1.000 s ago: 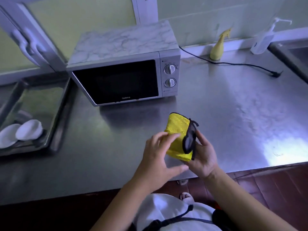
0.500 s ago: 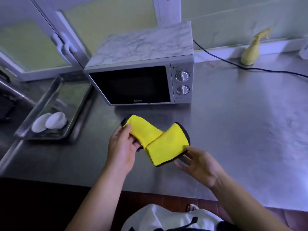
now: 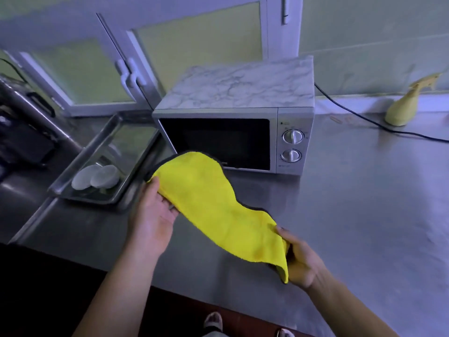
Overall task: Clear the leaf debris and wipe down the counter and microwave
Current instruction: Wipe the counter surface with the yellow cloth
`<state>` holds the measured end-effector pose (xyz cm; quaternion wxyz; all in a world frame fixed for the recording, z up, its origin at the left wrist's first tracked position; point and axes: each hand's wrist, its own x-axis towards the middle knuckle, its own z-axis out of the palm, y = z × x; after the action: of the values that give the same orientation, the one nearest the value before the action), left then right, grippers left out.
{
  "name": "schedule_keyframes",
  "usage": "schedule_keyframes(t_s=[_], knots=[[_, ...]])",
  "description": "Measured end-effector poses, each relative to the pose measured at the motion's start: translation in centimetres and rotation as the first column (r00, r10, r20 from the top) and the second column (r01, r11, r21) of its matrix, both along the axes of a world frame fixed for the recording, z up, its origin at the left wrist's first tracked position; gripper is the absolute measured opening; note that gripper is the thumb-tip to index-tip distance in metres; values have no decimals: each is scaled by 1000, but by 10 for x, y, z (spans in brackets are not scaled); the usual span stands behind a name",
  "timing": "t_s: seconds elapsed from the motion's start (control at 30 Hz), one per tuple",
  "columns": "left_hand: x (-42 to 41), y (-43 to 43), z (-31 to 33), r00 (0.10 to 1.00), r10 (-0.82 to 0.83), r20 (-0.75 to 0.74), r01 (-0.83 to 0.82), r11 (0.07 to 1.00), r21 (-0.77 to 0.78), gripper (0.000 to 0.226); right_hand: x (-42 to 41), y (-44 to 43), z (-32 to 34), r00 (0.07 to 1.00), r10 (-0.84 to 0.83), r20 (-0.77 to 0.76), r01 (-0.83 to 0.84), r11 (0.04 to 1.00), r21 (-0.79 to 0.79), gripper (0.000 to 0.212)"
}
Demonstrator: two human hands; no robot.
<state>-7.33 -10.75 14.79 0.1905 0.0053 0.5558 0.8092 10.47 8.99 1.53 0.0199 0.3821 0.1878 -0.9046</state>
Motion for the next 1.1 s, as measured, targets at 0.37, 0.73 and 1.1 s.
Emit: schedule_keyframes(t_s=[0.37,0.73,1.1], knots=[[-61,-47,-140,920,101,378,35,941,-336,26,-28,10,-15,898,-78,432,-156,863,481,25],[-99,-58,-183,936,-189,296,323,795,-513,49,-40,10,-45,690,-353,632,-338,615,712,37],[-78,-18,-255,212,-977,-12,-72,-4,-997,66,-54,-88,-137,497,-256,829,-860,-271,432,70]])
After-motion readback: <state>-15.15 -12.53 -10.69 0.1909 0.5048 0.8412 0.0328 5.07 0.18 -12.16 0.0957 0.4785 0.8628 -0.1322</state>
